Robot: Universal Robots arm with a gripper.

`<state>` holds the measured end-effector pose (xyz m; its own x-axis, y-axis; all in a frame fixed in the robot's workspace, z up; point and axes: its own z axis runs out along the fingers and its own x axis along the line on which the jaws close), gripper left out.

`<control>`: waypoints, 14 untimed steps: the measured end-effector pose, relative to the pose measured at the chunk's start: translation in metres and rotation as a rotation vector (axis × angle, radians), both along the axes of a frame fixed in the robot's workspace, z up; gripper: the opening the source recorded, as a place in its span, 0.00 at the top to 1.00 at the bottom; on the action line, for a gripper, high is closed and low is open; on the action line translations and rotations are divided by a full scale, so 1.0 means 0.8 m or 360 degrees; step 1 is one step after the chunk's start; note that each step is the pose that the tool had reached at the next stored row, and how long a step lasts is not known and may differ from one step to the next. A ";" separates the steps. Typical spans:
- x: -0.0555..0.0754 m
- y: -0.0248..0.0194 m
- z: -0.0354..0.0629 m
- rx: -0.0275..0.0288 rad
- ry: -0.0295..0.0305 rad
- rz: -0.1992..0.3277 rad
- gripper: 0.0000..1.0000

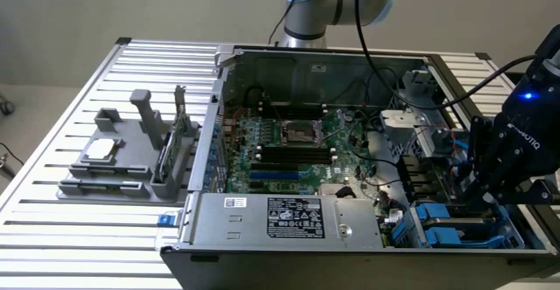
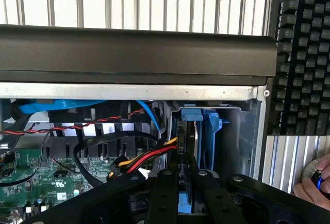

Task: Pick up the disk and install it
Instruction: 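Insert the first disk wire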

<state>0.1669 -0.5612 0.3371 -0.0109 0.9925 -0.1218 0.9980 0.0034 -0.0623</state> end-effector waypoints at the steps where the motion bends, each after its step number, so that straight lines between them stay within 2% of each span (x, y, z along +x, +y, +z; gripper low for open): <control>1: 0.000 0.0000 0.000 0.00000 0.00000 0.0000 0.83; 14: 0.000 -0.0017 -0.002 0.00001 0.00001 0.0000 0.83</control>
